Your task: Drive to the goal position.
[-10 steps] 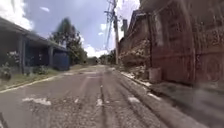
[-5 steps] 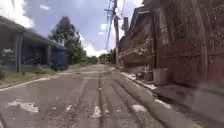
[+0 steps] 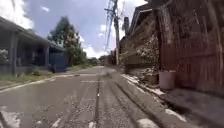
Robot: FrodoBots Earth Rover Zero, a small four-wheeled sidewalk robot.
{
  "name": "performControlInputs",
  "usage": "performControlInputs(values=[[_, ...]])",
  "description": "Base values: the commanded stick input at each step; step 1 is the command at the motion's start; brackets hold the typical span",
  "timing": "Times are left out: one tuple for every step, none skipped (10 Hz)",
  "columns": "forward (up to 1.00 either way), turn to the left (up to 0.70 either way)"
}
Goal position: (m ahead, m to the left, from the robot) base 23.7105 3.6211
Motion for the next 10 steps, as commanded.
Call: performControlInputs(values=[[0.70,0.00],[0.70,0.00],[0.70,0.00],[0.70,0.00],[0.70,0.00],[0.70,0.00],[0.70,0.00],[0.70,0.00],[0.70,0.00],[0.70,0.00]])
